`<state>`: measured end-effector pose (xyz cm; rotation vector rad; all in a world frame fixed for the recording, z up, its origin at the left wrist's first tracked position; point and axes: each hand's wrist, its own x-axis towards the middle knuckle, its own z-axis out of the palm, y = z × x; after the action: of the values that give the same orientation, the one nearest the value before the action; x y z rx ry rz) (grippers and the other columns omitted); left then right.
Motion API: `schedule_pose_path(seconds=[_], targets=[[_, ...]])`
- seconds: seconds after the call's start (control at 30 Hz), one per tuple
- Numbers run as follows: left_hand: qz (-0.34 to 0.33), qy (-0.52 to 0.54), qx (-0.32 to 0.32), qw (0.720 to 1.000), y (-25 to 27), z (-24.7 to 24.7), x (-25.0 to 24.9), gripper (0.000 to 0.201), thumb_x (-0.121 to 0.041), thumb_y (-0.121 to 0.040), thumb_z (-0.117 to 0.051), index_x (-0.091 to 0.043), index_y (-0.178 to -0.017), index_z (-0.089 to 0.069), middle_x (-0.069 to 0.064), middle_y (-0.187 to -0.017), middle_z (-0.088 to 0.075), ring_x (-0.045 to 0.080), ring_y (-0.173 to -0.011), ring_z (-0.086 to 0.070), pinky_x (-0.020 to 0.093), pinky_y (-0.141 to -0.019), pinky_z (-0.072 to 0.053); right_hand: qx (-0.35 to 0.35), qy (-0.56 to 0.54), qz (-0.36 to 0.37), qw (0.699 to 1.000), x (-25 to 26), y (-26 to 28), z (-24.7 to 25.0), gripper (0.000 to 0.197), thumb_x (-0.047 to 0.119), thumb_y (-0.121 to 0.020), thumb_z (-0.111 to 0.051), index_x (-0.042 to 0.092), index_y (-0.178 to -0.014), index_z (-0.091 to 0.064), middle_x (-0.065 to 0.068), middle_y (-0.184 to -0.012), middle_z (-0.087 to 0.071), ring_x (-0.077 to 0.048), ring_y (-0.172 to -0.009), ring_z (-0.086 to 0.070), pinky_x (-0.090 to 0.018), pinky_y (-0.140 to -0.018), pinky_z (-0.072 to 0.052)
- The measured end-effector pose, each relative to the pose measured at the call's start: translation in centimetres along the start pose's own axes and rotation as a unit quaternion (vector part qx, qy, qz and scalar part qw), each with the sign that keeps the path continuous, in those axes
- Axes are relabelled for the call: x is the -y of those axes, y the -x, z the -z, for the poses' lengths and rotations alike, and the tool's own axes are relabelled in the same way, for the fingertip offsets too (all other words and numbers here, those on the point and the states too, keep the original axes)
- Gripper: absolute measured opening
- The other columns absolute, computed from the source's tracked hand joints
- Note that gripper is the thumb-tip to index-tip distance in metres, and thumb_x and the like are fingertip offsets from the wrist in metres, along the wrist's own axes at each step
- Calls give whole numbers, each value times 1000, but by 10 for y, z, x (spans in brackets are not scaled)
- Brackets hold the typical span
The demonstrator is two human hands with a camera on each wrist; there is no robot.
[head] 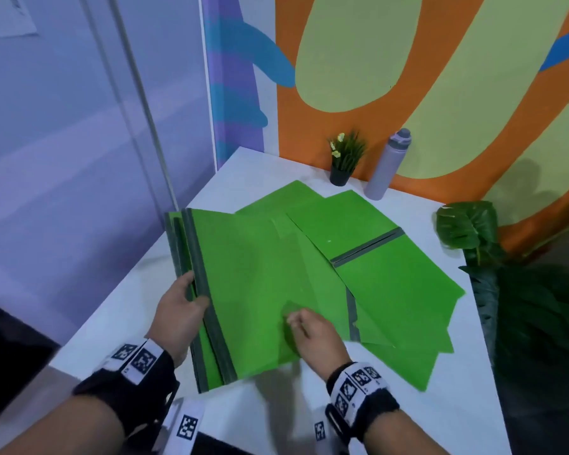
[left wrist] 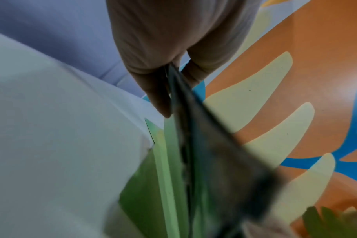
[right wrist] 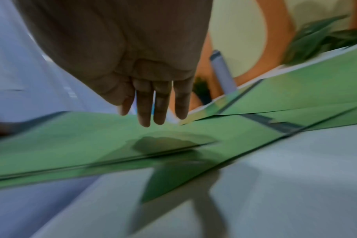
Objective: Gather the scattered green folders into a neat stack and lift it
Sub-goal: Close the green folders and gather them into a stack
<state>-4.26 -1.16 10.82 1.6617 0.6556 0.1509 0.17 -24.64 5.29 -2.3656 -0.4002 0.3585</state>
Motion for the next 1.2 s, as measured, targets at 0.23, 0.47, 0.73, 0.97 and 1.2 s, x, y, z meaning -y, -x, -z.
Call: schedule_pose_path(seconds=[0.23,0.47,0.73,0.97,1.2], targets=[[-7,9,-6,1000,-12,33,6,54,3,-90,-43,-31,-131,-48,-2,-118,-63,26,-105,-60,41,-85,-51,7,131,-292,947,-129,-75,37,70,55,-84,-52,46,-145,-18,-6,-160,0,-46,-142,-8,-70,-106,-22],[-4,62,-9,998,-23,42,8,54,11,-91,-39,-37,-111,-55,-9,-110,-66,18,-96,-62,35,-79,-51,89,215,-295,927,-155,-90,26,74,68,-83,-42,55,-145,-2,-4,-160,15,-55,-140,5,-74,-104,-17],[5,94,18,995,-35,46,16,54,11,-90,-40,-36,-108,-62,8,-111,-66,29,-90,-58,49,-86,-47,147,242,-218,934,-118,-15,5,74,66,-83,-45,64,-139,4,5,-158,23,-45,-143,13,-80,-99,-15],[33,89,139,986,-28,24,19,47,8,-92,-39,-27,-118,-58,20,-107,-60,31,-86,-55,49,-80,-47,134,106,-210,963,-90,39,4,75,87,-69,-17,62,-139,-15,5,-161,-2,-33,-147,-1,-73,-107,-14],[21,48,297,954,-14,-35,-6,50,9,-91,-36,-31,-115,-53,5,-88,-49,22,-76,-43,35,-65,-40,-51,-365,-279,887,-66,37,64,77,41,-90,-57,26,-152,-14,-7,-159,-18,-29,-142,-25,-50,-113,-24]])
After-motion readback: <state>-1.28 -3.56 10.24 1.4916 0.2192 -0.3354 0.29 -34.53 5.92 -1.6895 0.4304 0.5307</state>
